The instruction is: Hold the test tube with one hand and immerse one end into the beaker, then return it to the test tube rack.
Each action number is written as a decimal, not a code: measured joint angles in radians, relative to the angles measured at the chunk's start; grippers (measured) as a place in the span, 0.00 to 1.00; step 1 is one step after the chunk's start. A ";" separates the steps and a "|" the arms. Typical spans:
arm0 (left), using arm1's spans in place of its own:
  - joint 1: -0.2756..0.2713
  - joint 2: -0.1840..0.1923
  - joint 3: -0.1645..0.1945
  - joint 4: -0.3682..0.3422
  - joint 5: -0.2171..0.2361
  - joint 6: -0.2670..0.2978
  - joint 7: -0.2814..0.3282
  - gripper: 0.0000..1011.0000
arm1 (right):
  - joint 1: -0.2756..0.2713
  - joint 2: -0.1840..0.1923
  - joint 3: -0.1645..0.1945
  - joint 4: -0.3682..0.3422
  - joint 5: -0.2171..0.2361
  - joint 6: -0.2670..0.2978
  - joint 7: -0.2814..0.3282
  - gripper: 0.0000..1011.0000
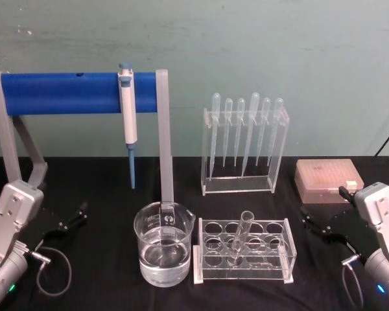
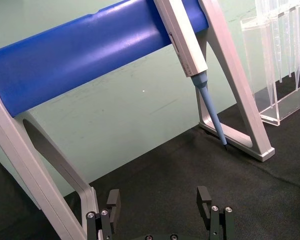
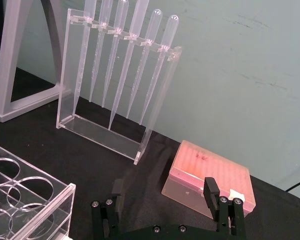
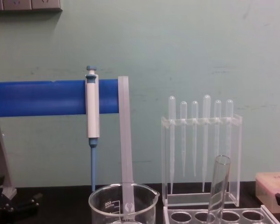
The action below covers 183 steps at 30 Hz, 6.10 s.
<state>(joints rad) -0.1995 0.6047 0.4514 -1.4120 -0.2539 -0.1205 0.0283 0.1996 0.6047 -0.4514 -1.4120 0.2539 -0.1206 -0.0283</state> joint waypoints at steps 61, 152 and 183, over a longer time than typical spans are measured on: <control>0.000 0.000 0.000 0.000 0.000 0.000 0.000 0.99 | 0.063 0.053 0.008 -0.030 0.269 -0.196 0.864 0.99; 0.000 0.000 0.000 0.000 0.000 0.000 0.000 0.99 | 0.262 0.010 -0.036 0.006 0.325 0.007 0.907 0.23; 0.000 0.000 0.000 0.000 0.000 0.000 0.000 0.99 | 0.430 0.010 -0.108 -0.050 0.412 0.170 0.880 0.23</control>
<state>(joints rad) -0.1995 0.6047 0.4514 -1.4120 -0.2539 -0.1205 0.0283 0.6296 0.6147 -0.5592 -1.4622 0.6661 0.0498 0.8518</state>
